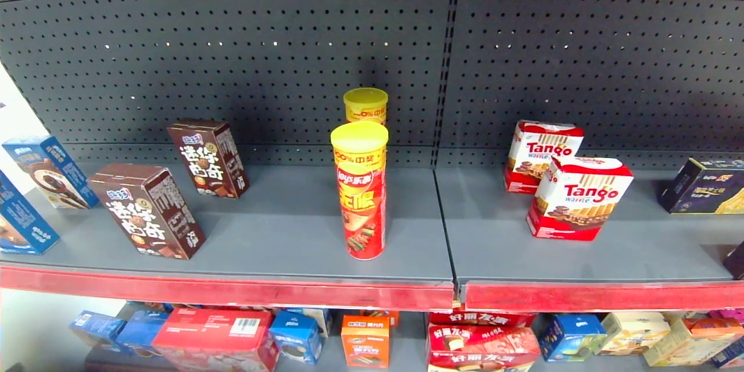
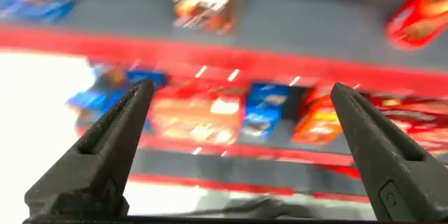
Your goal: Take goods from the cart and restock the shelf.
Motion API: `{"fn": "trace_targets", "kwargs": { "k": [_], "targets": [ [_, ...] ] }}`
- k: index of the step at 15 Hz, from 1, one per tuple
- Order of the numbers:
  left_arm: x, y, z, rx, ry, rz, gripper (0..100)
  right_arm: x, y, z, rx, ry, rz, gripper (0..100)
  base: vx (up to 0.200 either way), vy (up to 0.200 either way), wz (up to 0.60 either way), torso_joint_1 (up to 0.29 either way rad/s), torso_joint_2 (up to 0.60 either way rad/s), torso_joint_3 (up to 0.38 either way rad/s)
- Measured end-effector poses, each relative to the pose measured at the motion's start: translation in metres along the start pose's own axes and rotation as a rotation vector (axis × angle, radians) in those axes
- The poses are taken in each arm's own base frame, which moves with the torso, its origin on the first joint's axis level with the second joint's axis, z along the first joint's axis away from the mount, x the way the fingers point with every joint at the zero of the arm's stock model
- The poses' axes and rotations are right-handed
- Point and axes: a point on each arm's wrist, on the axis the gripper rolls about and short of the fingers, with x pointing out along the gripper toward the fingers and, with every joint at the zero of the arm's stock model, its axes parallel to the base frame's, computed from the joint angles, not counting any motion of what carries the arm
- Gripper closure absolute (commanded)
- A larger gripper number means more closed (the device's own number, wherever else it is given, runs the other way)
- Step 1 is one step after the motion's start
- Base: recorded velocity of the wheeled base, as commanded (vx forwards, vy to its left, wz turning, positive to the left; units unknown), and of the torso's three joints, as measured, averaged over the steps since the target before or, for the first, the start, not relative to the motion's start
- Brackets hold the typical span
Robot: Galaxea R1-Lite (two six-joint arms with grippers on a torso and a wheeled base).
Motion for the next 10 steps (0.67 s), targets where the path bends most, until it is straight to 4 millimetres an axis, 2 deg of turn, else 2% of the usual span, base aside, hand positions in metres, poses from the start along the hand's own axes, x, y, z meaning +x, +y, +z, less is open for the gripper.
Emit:
{"fn": "trace_targets", "kwargs": {
  "k": [3, 5, 7, 10],
  "targets": [
    [-0.026, 0.006, -0.014, -0.007, -0.059, 0.093, 0, 0.001, 0.001, 0.000, 0.001, -0.001, 0.000, 0, 0.000, 0.000, 0.00, 0.000, 0.00, 0.000],
    [-0.034, 0.004, -0.019, -0.027, -0.096, 0.161, 0, 0.000, 0.000, 0.000, 0.003, 0.000, -0.004, 0, 0.000, 0.000, 0.00, 0.000, 0.00, 0.000],
    [-0.038, 0.001, -0.028, -0.044, -0.113, 0.218, 0, 0.000, -0.002, 0.000, 0.006, -0.002, -0.014, 0, 0.000, 0.000, 0.00, 0.000, 0.00, 0.000],
    [-0.032, 0.004, -0.053, -0.039, -0.084, 0.156, 0, -0.002, -0.006, 0.001, 0.018, -0.009, -0.035, 0, 0.000, 0.000, 0.00, 0.000, 0.00, 0.000]
  ]
}}
